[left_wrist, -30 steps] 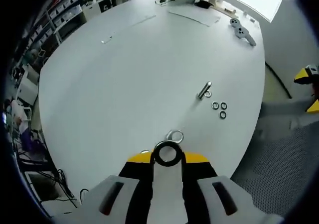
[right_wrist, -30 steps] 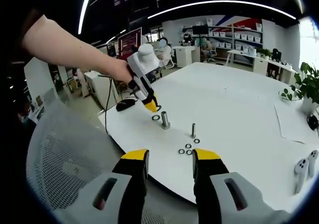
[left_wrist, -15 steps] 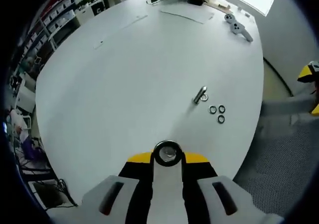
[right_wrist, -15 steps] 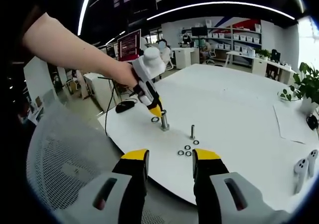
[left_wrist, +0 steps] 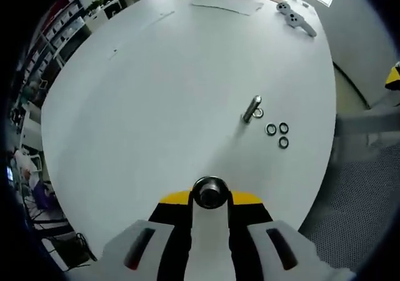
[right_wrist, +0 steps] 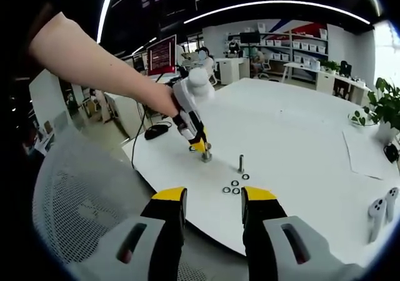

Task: Place the washer onto the threaded stud by aligning its center hole with the stud, sliding it down to the base, and recovering from edge contact or off-axis alignment until the washer reaches the visible bottom stop.

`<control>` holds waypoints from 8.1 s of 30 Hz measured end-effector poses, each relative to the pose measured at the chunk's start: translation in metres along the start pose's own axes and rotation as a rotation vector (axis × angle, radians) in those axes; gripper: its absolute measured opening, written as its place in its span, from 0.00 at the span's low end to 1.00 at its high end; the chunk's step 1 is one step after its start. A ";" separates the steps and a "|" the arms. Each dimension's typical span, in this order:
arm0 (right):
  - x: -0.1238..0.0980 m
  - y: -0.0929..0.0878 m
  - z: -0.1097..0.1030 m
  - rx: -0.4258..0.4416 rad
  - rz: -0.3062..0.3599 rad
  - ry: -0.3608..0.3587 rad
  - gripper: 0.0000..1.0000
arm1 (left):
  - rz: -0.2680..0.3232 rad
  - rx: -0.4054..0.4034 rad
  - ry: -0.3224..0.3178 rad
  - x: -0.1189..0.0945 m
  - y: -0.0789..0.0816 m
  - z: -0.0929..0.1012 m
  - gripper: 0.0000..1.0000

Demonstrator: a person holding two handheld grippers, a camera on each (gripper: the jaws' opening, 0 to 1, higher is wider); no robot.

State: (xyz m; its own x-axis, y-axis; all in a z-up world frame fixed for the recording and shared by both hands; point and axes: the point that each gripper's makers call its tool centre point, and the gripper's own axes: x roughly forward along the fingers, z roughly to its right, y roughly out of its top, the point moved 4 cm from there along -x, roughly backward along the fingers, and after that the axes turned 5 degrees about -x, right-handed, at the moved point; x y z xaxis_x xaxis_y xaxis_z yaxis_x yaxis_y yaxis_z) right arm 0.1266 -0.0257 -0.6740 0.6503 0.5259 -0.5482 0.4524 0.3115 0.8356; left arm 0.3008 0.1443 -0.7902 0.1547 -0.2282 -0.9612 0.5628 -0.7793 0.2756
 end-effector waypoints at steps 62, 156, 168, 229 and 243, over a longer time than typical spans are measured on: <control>0.001 -0.004 0.001 -0.001 -0.026 -0.007 0.37 | -0.006 -0.195 0.081 0.016 -0.054 -0.047 0.26; 0.004 -0.007 -0.008 -0.024 -0.047 0.048 0.35 | -0.205 -0.201 0.027 0.014 -0.095 0.009 0.26; 0.004 -0.007 -0.006 -0.016 -0.047 0.044 0.35 | -0.196 -0.175 0.028 0.015 -0.095 0.008 0.21; 0.004 -0.010 -0.003 -0.009 -0.065 0.025 0.35 | 0.016 -0.027 -0.003 -0.039 0.004 -0.006 0.19; 0.003 -0.010 -0.001 -0.007 -0.063 0.015 0.35 | -0.022 0.023 -0.006 -0.028 0.009 -0.002 0.19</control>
State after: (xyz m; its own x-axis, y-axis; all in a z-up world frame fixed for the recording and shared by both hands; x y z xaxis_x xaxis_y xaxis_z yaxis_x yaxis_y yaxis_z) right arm 0.1236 -0.0259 -0.6841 0.6115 0.5169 -0.5991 0.4878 0.3499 0.7998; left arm 0.3030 0.1450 -0.7609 0.1378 -0.2141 -0.9670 0.5470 -0.7975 0.2545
